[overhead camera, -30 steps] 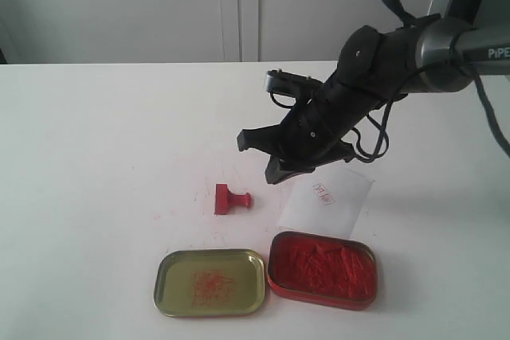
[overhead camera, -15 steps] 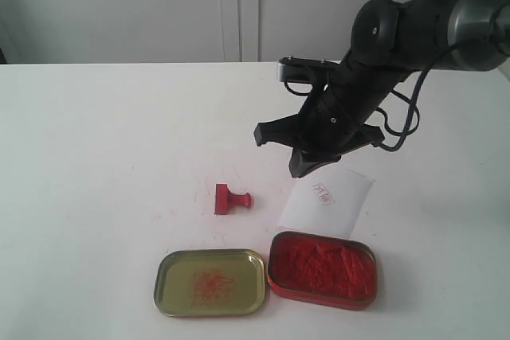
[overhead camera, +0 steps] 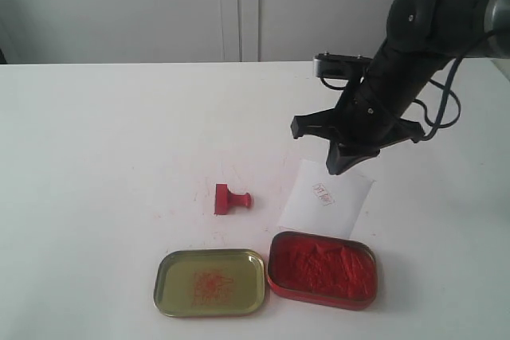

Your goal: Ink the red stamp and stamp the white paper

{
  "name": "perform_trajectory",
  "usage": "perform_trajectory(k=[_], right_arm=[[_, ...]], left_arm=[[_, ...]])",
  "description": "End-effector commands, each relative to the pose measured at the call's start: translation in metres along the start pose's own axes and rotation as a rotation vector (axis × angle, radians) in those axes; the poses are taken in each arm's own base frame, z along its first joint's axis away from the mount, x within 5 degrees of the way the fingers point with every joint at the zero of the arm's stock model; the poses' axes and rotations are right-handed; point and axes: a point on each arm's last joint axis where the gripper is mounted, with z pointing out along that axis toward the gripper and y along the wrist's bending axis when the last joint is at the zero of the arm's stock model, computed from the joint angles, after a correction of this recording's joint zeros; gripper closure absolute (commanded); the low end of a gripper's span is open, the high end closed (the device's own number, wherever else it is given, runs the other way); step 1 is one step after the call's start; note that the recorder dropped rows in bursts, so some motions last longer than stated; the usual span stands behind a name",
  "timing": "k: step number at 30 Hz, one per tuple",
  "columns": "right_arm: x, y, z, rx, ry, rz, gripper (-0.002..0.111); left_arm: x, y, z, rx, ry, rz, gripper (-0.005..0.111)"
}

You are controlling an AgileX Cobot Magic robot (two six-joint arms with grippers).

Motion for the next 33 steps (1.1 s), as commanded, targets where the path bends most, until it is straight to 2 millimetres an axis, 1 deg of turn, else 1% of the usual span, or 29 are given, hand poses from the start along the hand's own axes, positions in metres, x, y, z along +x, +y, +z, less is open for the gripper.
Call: perform_trajectory(k=[1,8,15,20,21,25,28,31,33], right_arm=[[0.0,-0.019,-0.008,0.023,0.008,0.042,0.108],[0.001,-0.048,-0.016,0.083,0.026,0.075,0.108],[0.002,-0.072,-0.039,0.108,-0.017,0.132,0.108],[0.007,-0.09,-0.053,0.184,-0.006,0.129,0.108],[0.01,-0.096,-0.059,0.209,-0.002,0.143,0.108],[0.019,-0.109,-0.072,0.27,-0.019,0.176,0.108],[0.033,-0.119,-0.072,0.291,-0.014,0.196,0.108],[0.044,-0.123,-0.071,0.295,-0.019,0.212,0.108],[0.051,-0.123,-0.072,0.296,-0.023,0.214,0.108]], left_arm=[[0.001,0.0,0.0,-0.003,-0.001,-0.001,0.107],[0.001,0.0,0.0,-0.003,-0.001,-0.001,0.107],[0.001,0.0,0.0,-0.003,-0.001,-0.001,0.107],[0.001,0.0,0.0,-0.003,-0.001,-0.001,0.107],[0.001,0.0,0.0,-0.003,-0.001,-0.001,0.107],[0.001,0.0,0.0,-0.003,-0.001,-0.001,0.107],[0.001,0.0,0.0,-0.003,-0.001,-0.001,0.107],[0.001,0.0,0.0,-0.003,-0.001,-0.001,0.107],[0.001,0.0,0.0,-0.003,-0.001,-0.001,0.107]])
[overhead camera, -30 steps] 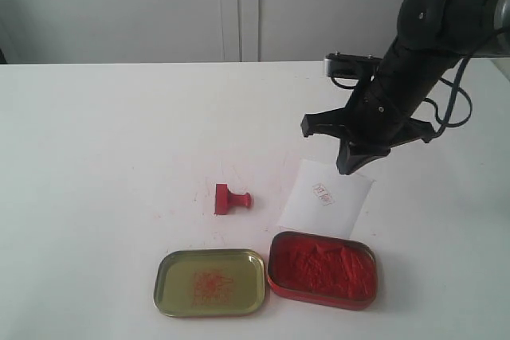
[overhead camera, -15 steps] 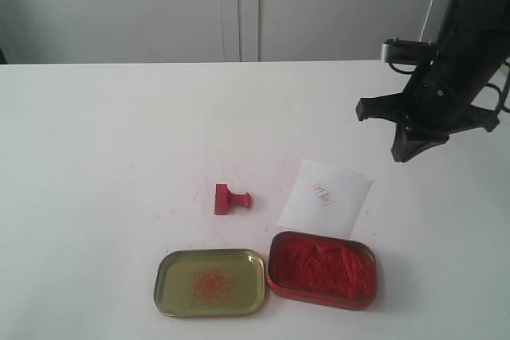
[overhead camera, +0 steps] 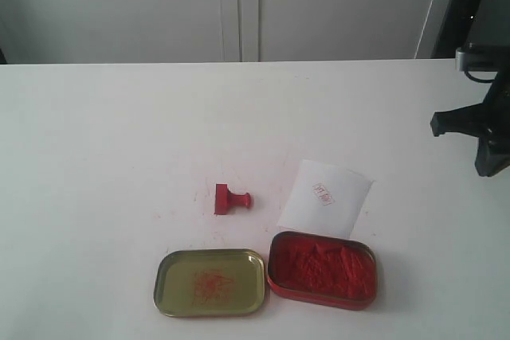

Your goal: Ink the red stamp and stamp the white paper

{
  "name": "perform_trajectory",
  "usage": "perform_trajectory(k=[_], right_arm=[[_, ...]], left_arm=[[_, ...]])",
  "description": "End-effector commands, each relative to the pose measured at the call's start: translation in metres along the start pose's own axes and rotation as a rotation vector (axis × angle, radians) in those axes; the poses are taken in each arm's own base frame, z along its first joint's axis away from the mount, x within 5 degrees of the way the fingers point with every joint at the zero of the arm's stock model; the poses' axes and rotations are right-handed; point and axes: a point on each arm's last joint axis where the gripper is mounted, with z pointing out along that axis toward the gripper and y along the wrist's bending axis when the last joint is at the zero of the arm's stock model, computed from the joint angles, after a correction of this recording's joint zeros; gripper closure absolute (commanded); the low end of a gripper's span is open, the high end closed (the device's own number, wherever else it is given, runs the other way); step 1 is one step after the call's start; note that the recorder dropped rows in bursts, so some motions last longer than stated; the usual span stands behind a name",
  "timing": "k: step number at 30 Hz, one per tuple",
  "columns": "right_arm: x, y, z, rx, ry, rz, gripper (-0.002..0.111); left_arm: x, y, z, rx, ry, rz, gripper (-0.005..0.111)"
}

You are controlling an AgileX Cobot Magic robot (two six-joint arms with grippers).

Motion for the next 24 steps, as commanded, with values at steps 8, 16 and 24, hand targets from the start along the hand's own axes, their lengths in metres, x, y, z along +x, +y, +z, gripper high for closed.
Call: perform_trajectory(k=[8,16,24], right_arm=[[0.033,-0.006,-0.013,0.01,-0.066,0.012,0.108],[0.057,-0.007,-0.028,0.004,-0.2,0.012,0.108],[0.078,-0.007,-0.046,-0.002,-0.343,0.012,0.108]], left_arm=[[0.001,0.0,0.0,-0.003,-0.001,-0.001,0.107],[0.001,0.0,0.0,-0.003,-0.001,-0.001,0.107],[0.001,0.0,0.0,-0.003,-0.001,-0.001,0.107]])
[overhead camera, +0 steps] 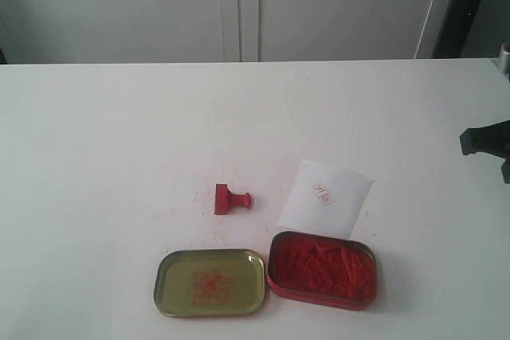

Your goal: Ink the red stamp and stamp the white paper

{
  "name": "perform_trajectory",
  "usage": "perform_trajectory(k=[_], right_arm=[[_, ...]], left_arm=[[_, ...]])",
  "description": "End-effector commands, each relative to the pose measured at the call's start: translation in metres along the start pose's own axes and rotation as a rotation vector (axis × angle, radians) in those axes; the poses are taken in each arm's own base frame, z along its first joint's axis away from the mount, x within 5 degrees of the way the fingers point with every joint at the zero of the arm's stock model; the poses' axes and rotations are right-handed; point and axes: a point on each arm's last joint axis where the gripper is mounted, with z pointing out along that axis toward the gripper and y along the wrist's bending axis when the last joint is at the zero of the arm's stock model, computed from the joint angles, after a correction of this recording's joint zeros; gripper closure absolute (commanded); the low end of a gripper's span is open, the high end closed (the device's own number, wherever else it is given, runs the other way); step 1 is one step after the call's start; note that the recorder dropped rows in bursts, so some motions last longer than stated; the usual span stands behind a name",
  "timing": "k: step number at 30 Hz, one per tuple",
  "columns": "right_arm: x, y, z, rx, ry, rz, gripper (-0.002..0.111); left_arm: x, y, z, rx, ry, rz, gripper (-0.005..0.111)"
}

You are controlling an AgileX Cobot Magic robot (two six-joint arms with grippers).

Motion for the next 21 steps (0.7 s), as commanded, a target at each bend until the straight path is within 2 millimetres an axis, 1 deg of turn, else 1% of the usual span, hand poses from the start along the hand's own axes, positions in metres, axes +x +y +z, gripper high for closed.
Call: perform_trajectory(k=[1,10,17,21], right_arm=[[0.008,-0.002,-0.016,0.007,-0.104,-0.002,0.108],[0.027,-0.003,-0.053,-0.001,-0.287,-0.001,0.108],[0.047,-0.004,-0.075,-0.007,-0.43,-0.001,0.108],[0.061,-0.005,-0.086,-0.009,-0.54,-0.006,0.108]], left_arm=[[0.001,0.0,0.0,-0.003,-0.001,-0.001,0.107],[0.001,0.0,0.0,-0.003,-0.001,-0.001,0.107],[0.001,0.0,0.0,-0.003,-0.001,-0.001,0.107],[0.001,0.0,0.0,-0.003,-0.001,-0.001,0.107]])
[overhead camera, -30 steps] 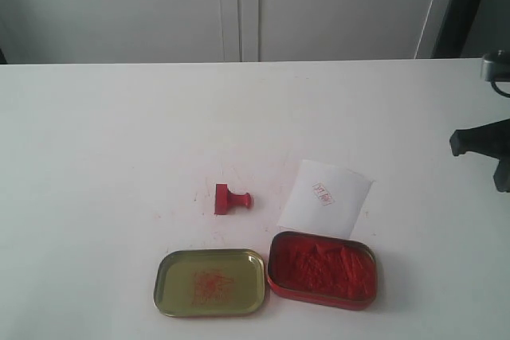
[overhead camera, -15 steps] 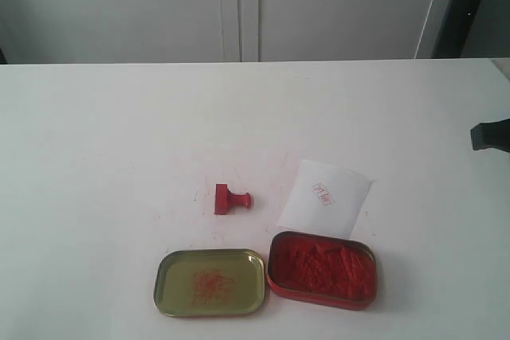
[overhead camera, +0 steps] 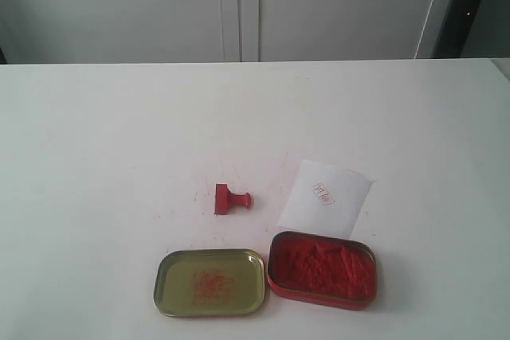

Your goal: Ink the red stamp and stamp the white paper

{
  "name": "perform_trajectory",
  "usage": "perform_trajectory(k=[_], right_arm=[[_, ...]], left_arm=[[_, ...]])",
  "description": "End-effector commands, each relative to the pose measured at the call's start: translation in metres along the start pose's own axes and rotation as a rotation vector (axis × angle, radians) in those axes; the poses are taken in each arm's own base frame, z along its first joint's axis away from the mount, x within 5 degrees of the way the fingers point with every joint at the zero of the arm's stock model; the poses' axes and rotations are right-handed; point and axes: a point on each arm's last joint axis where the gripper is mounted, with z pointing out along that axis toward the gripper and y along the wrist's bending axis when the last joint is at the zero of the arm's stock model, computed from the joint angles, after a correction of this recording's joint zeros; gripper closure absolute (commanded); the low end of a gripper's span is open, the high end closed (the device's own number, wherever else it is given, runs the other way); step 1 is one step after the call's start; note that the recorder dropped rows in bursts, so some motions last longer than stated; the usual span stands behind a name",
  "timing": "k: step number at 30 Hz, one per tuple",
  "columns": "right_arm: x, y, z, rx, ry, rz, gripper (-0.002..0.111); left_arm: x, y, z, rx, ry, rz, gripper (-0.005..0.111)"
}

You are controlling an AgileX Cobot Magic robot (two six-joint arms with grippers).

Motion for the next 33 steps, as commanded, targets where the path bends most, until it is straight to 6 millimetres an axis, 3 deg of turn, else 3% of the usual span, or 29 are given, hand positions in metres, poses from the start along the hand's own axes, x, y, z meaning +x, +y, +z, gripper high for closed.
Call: perform_trajectory(k=[1,16,33], right_arm=[[0.009,-0.002,-0.017,0.008,-0.131,-0.014,0.108],[0.05,-0.005,-0.066,0.016,-0.487,-0.045,0.108],[0.058,-0.005,-0.075,0.015,-0.513,-0.042,0.108]], left_arm=[[0.001,0.0,0.0,-0.003,-0.001,-0.001,0.107],[0.001,0.0,0.0,-0.003,-0.001,-0.001,0.107],[0.001,0.0,0.0,-0.003,-0.001,-0.001,0.107]])
